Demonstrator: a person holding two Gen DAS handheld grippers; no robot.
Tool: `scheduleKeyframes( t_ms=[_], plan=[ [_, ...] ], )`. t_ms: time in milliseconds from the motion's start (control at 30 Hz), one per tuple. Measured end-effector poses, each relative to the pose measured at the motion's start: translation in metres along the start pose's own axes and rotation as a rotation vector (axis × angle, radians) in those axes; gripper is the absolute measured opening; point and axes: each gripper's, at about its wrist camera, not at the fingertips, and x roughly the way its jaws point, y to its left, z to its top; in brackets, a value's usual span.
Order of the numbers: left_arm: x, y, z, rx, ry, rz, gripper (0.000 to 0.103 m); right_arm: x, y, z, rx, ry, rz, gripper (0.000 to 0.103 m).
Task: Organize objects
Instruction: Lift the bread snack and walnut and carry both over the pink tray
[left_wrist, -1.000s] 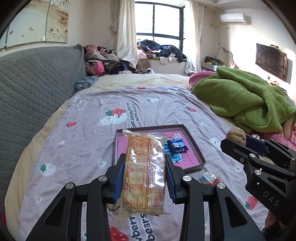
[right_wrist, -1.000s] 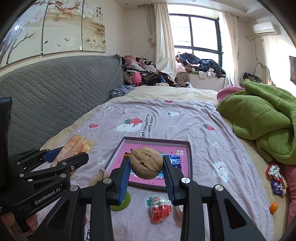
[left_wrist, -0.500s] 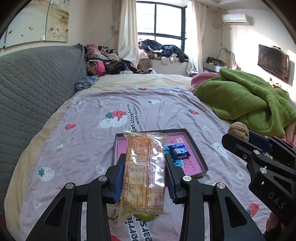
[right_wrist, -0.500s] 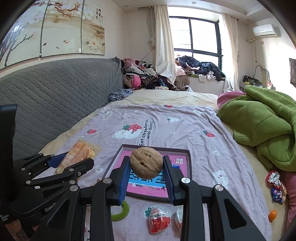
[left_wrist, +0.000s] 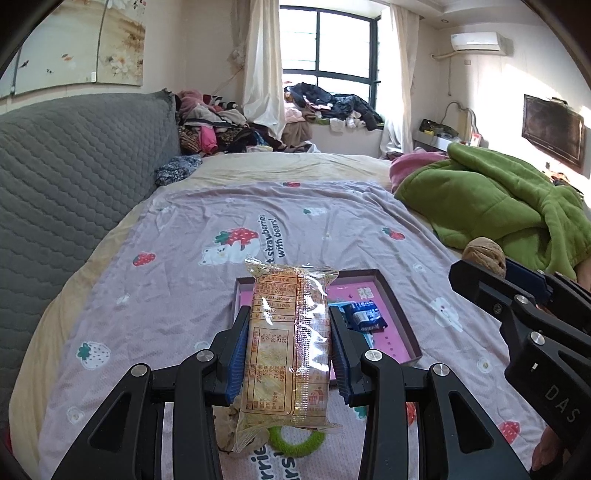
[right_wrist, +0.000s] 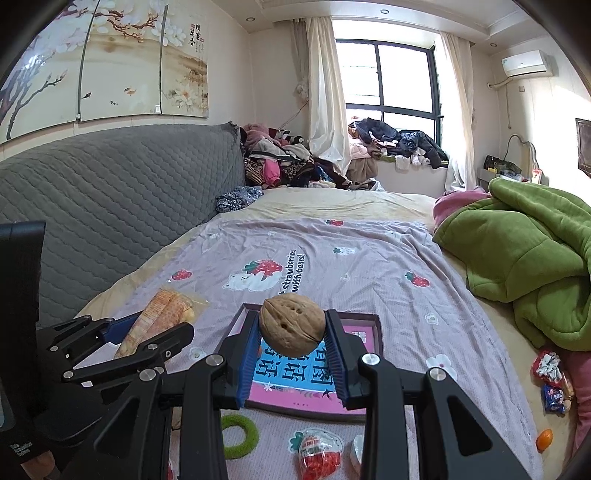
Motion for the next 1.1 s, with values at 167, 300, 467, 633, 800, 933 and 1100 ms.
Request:
scheduleKeyframes(
  t_ms=[167,300,467,633,800,933,1100],
  plan=[
    [0.006,0.001,0.009,-0.006,-0.008,0.009,0.040,0.006,-0.002,0.005,-0.001,-0.006,-0.002,0.035],
    [0.015,0.002,0.016,-0.010,-0.009,0.013,0.040,0.014,-0.005,0.008,0.002,-0.003,-0.006,0.035],
    [0.027,0.003,0.019,-0.018,-0.002,0.014,0.040,0.027,-0.010,0.011,0.008,0.002,-0.009,0.035],
    [0.042,0.006,0.018,-0.020,-0.002,0.014,0.040,0.041,-0.012,0.012,0.002,0.008,-0.008,0.035],
    [0.057,0.007,0.015,-0.011,0.001,0.030,0.040,0.058,-0.019,0.009,0.007,0.018,-0.002,0.035],
    [0.073,0.010,0.010,-0.015,0.024,0.036,0.040,0.071,-0.023,0.004,0.006,0.036,0.000,0.035],
    [0.093,0.011,-0.001,-0.013,0.041,0.049,0.040,0.086,-0.028,-0.005,0.010,0.046,-0.002,0.035]
  ],
)
